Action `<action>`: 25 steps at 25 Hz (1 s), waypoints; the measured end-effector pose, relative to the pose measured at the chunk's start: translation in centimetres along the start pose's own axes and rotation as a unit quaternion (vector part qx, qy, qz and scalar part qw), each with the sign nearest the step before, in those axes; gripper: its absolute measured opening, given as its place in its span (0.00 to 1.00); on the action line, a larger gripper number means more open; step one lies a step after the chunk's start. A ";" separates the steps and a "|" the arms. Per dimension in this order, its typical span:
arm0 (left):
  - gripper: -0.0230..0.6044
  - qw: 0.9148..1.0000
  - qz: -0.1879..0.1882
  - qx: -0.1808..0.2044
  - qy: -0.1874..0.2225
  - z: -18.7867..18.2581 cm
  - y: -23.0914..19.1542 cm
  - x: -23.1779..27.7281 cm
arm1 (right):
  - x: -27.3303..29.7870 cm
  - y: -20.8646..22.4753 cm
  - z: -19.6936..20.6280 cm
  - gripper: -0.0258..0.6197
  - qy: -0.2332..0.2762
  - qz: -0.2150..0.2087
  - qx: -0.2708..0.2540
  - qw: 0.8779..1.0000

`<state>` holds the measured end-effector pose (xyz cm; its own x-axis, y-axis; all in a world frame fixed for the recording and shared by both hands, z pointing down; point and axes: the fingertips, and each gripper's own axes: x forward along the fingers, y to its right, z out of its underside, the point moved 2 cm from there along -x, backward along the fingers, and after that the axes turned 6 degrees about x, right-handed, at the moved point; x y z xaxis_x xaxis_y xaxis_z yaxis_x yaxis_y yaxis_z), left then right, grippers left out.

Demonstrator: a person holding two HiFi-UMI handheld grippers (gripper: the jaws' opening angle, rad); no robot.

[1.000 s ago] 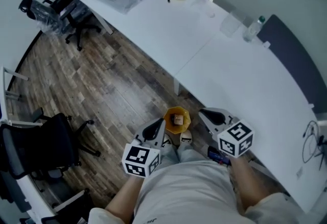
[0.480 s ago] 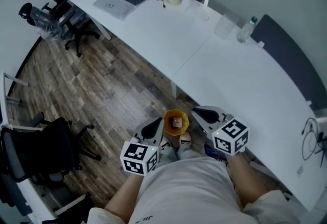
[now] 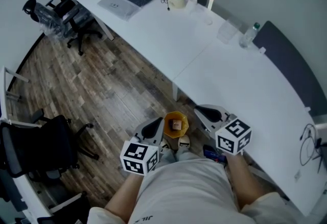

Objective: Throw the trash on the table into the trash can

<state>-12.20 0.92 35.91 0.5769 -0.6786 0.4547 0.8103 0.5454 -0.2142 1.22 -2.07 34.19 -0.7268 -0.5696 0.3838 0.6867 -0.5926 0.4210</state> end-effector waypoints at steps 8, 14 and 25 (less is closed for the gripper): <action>0.04 1.000 -0.020 0.005 0.016 -0.6 -0.6 -0.3 | 0.2 -0.5 -0.3 0.10 0.007 -0.011 0.000 1.000; 0.04 1.000 -0.016 0.002 0.013 -0.6 -0.6 0.0 | 0.4 -0.1 0.1 0.10 0.006 -0.008 0.006 1.000; 0.04 1.000 -0.015 0.000 0.012 -0.6 -0.4 0.0 | 1.0 -0.1 1.2 0.09 -0.001 -0.006 -0.004 1.000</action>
<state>-12.53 0.42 35.49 0.5552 -0.7058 0.4399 0.8269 0.5251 -0.2012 0.41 -1.85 35.51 -0.7345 -0.5615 0.3811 0.6786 -0.6033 0.4189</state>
